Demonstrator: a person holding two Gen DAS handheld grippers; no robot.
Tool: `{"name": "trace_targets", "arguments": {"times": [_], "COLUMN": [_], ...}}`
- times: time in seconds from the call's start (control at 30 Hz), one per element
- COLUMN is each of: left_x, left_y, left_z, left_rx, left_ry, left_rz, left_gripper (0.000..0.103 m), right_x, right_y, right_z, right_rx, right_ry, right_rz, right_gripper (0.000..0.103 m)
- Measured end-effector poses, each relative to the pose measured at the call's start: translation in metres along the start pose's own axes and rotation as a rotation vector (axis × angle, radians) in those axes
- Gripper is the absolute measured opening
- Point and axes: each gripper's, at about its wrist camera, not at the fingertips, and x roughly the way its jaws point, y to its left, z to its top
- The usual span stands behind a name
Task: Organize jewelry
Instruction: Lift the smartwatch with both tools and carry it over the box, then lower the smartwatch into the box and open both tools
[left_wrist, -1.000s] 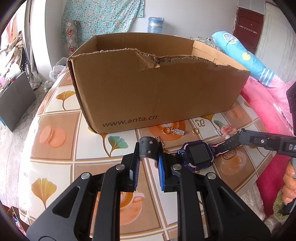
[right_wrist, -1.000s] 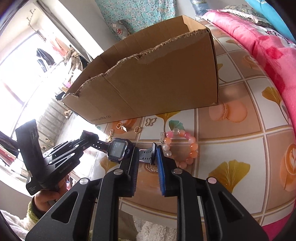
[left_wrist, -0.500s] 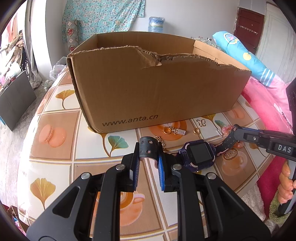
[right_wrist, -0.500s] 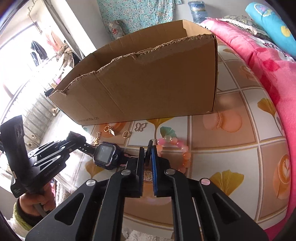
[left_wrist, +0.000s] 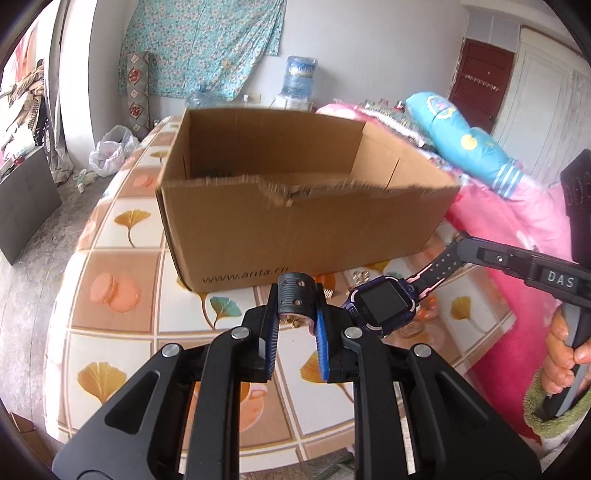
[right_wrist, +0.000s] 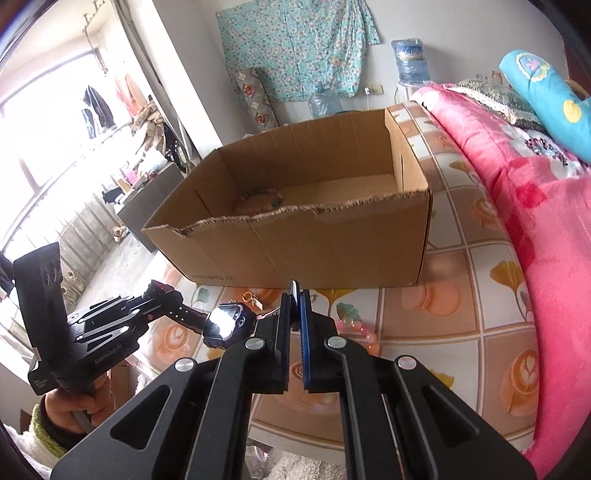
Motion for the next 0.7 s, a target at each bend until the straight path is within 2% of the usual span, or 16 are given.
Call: {"name": "trace_targets", "arguments": {"times": [0.23,0.37,0.47,0.57,0.7], "left_x": [-0.05,-0.037,-0.003,0.047,0.116], "left_y": [-0.009,-0.004,0.003,0.014,0.021], "left_z": [0.057,0.105,0.141,0.173,0.195], "left_rx": [0.08,0.088,0.055,-0.002,-0.025], "left_ry": [-0.118,-0.09,-0.013,0.11,0.268], "left_rz": [-0.038,-0.086,-0.109,-0.14,-0.106], "left_gripper": [0.016,0.016,0.016,0.016,0.016], "right_x": [-0.04,-0.031,-0.004,0.036,0.092], "right_y": [0.017,0.015,0.007,-0.013,-0.035], "right_z": [0.058,0.108,0.145,0.176,0.199], "right_rx": [-0.104,-0.14,-0.13,-0.111,-0.1], "right_ry": [-0.107,-0.097,-0.043,0.04,0.153], "right_rz": [0.066,0.095,0.092,0.072,0.028], "right_gripper": [0.005,0.005,0.005,0.005,0.005]}}
